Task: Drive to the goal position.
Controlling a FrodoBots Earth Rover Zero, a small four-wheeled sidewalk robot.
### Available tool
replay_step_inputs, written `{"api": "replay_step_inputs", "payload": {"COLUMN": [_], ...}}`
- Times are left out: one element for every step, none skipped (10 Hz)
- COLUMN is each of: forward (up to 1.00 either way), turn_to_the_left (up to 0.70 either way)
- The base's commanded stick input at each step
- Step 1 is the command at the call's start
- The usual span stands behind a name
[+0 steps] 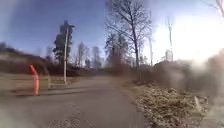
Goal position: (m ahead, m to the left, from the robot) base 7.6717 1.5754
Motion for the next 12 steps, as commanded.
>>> {"api": "replay_step_inputs", "payload": {"forward": [0.85, 0.85, 0.85, 0.85, 0.85, 0.85, 0.85, 0.85, 0.85, 0.85, 0.85, 0.85], "turn_to_the_left": [0.0, 0.0, 0.0, 0.0, 0.0, 0.0, 0.34, 0.34, 0.34, 0.34, 0.34, 0.34]}}
